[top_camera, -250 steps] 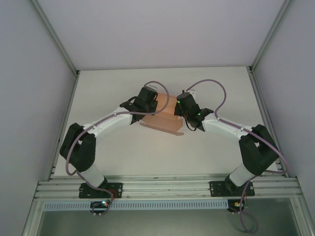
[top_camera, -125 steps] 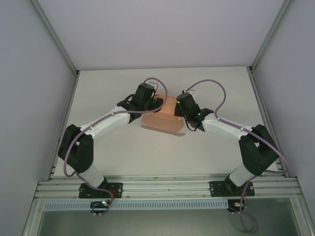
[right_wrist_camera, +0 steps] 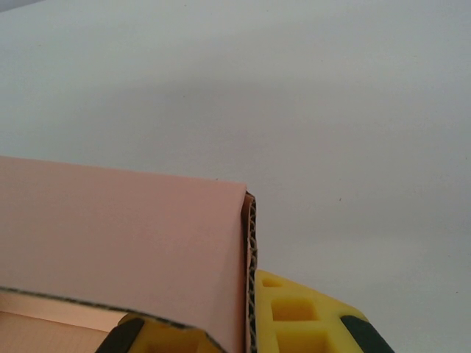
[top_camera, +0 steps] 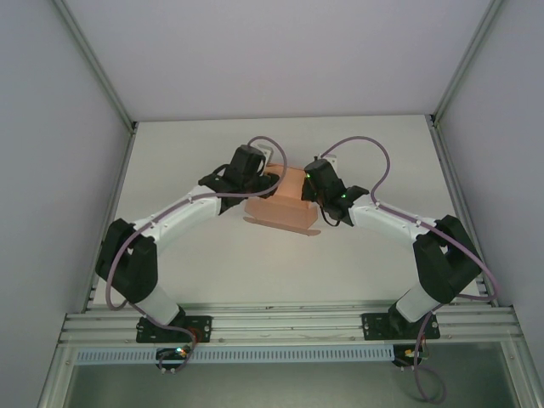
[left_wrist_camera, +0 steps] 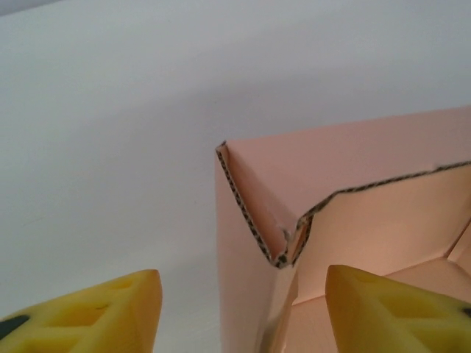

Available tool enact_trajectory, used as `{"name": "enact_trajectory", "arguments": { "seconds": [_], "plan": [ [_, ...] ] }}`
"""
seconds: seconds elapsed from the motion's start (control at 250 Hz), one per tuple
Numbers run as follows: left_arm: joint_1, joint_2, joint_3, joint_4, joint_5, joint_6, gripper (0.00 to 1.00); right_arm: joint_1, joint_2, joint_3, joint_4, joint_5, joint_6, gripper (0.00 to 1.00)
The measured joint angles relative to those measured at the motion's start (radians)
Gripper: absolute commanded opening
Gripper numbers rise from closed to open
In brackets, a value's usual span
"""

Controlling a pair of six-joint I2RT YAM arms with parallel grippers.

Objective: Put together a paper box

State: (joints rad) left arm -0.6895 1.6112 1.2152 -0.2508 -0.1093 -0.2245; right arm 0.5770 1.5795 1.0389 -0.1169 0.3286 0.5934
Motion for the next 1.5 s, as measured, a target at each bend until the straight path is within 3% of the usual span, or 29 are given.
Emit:
{"name": "enact_trajectory", "arguments": {
  "seconds": [0.192,0.252,0.355,0.443,0.511,0.627,0.827,0.974,1.194,1.342,1.501],
  "plan": [
    [0.02,0.04,0.001,-0.004,0.002,0.003,0.21,0.0,0.0,0.0,0.001,-0.009,-0.016,0.0],
    [0.022,0.058,0.005,-0.004,-0.003,0.005,0.0,0.0,0.0,0.0,0.0,-0.016,-0.019,0.0],
    [0.02,0.086,0.025,-0.001,-0.03,0.018,0.0,0.003,0.0,0.0,-0.001,-0.022,-0.02,0.01],
    [0.01,0.092,0.029,0.004,-0.055,0.027,0.0,0.004,0.002,0.0,-0.001,-0.023,-0.018,0.2],
    [0.0,0.093,0.029,0.011,-0.068,0.04,0.0,0.003,0.002,0.0,0.0,-0.03,-0.017,0.45],
    [-0.005,0.093,0.028,0.02,-0.068,0.062,0.0,0.004,-0.004,0.0,0.0,-0.069,-0.043,0.75],
    [0.008,0.082,-0.023,0.078,-0.007,0.095,0.0,-0.003,-0.106,-0.011,0.005,-0.163,-0.096,1.0],
    [0.017,0.048,-0.096,0.119,0.053,0.143,0.0,-0.05,-0.238,-0.066,0.032,-0.274,-0.124,1.0],
    [0.027,-0.064,-0.244,0.256,0.189,0.184,0.0,-0.197,-0.329,-0.113,0.019,-0.376,-0.156,0.99],
    [0.033,-0.142,-0.31,0.362,0.302,0.184,0.0,-0.278,-0.311,-0.144,0.006,-0.443,-0.184,1.0],
    [0.024,-0.174,-0.319,0.441,0.392,0.18,0.0,-0.292,-0.168,-0.146,0.071,-0.595,-0.193,1.0]
  ]
}}
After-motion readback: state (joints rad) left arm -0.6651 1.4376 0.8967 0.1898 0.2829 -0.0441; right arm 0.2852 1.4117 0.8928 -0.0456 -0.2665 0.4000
